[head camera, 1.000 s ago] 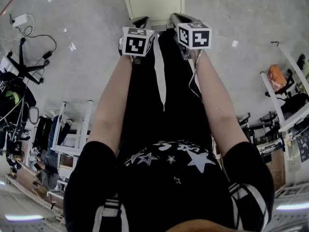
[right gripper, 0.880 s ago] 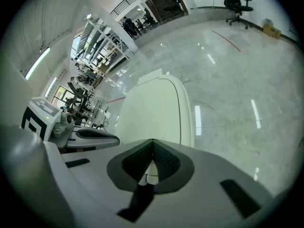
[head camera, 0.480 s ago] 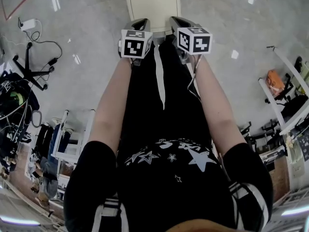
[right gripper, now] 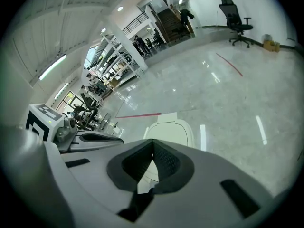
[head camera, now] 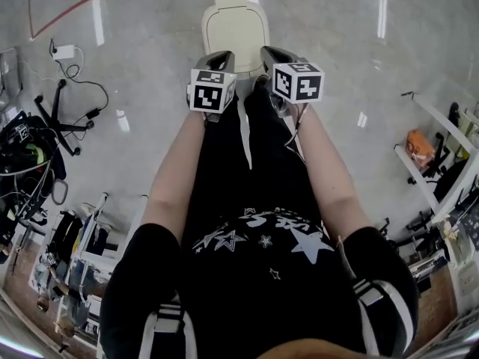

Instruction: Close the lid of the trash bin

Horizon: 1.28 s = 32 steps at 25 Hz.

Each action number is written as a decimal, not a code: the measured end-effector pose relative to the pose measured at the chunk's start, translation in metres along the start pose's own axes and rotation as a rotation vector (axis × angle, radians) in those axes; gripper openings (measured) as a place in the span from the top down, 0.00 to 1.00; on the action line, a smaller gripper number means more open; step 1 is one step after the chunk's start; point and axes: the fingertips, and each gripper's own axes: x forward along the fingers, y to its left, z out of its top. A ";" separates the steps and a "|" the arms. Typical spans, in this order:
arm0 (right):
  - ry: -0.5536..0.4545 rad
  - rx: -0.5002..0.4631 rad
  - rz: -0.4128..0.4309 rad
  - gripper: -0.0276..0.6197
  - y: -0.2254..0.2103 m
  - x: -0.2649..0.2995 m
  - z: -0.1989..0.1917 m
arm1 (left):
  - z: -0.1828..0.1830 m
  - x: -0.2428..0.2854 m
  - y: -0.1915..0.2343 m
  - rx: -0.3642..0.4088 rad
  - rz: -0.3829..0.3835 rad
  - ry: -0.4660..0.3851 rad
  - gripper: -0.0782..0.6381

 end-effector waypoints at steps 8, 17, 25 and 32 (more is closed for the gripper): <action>-0.073 -0.072 0.079 0.95 0.037 -0.053 0.029 | 0.053 -0.064 -0.038 -0.010 0.045 -0.173 0.88; -0.182 -0.161 0.157 0.95 0.081 -0.090 0.061 | 0.074 -0.134 -0.050 -0.093 0.106 -0.334 0.88; -0.330 -0.206 0.196 0.95 0.120 -0.134 0.066 | 0.064 -0.170 -0.069 -0.085 0.089 -0.398 0.88; -0.464 -0.176 0.168 0.95 0.144 -0.182 0.050 | 0.047 -0.216 -0.086 -0.052 0.059 -0.450 0.88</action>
